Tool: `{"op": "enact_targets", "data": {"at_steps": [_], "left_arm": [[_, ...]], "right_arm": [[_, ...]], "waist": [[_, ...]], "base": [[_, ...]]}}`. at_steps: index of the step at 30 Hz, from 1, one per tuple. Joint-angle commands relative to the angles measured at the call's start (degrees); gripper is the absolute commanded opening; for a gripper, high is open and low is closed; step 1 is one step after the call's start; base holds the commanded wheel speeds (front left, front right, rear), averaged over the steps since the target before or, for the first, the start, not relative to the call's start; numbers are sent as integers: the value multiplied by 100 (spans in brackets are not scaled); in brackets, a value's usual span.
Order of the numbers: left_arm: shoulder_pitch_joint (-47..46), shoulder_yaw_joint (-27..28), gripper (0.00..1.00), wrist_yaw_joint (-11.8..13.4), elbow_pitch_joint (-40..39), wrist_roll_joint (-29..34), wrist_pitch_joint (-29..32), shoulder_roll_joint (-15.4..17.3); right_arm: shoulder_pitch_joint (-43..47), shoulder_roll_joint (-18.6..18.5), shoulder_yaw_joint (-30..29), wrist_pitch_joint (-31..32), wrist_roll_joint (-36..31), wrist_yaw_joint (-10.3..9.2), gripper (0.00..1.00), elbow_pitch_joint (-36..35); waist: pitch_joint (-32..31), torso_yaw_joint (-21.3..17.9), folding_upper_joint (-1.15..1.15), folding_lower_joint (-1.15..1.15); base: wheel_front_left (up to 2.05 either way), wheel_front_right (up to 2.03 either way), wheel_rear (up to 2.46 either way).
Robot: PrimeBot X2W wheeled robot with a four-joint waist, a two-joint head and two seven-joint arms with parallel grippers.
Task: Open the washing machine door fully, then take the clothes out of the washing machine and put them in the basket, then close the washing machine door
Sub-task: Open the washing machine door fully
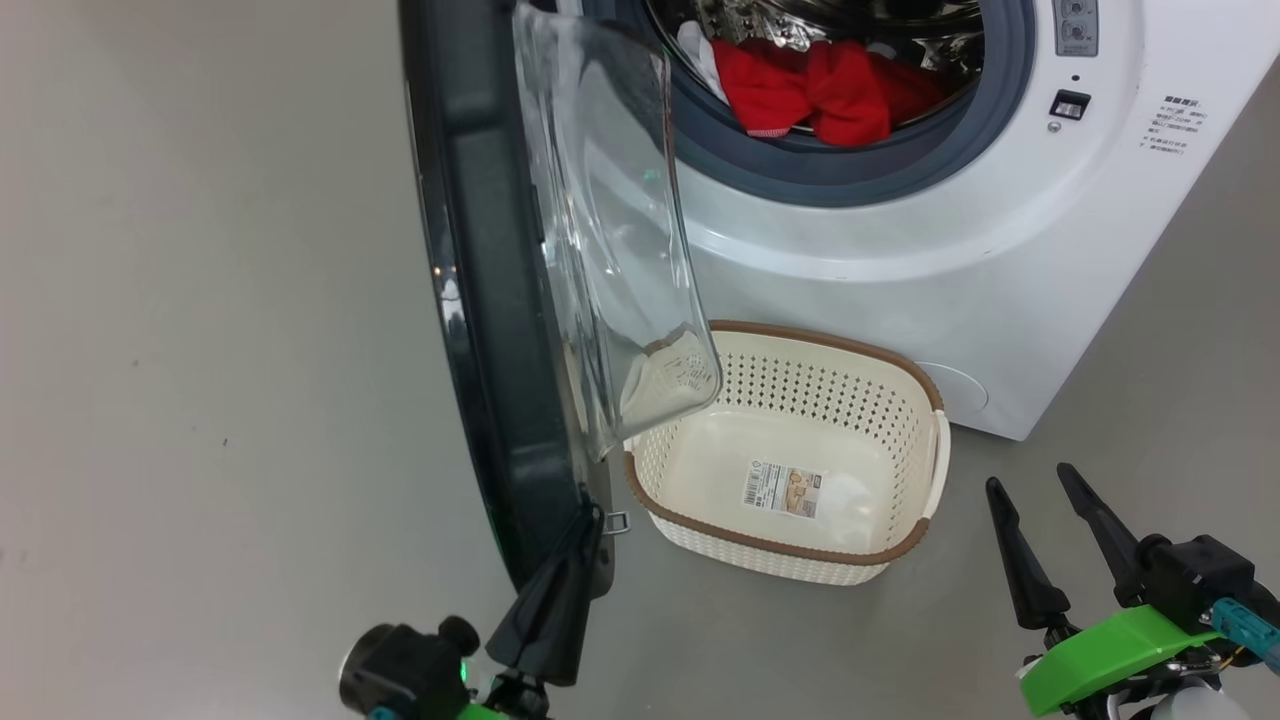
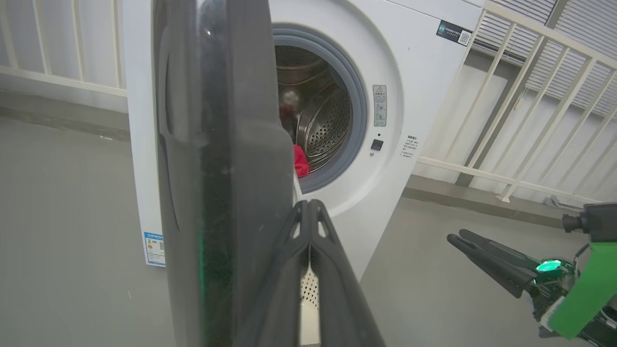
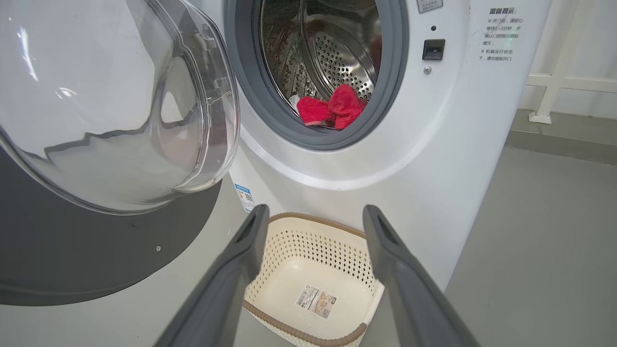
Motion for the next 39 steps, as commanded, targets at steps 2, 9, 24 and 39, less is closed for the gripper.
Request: {"op": "enact_targets", "data": {"at_steps": [2,9,24,39], "left_arm": [[-270,225,0,-28,-17,-105,-31,31],[-389,492,0,-20,265,-113,-31,31],[-270,1724,0,-122,395,303,-31,31],[-768,3323,0,-306,1101,807,-31,159]], "right_arm": [[-81,-67,141,-53,-64,28,100,-118],[-73,-55,122,-53,-64,28,100,-145],[-75,-41,57,-53,-64,28,100,-208],[-213,-80,33,-53,-65,28,100,-213]], "waist": [[10,-3,0,0],[12,-6,0,0],[114,80,0,0],[304,6,0,0]], "base": [[0,0,0],[0,0,0],[0,0,0],[0,0,0]]}}
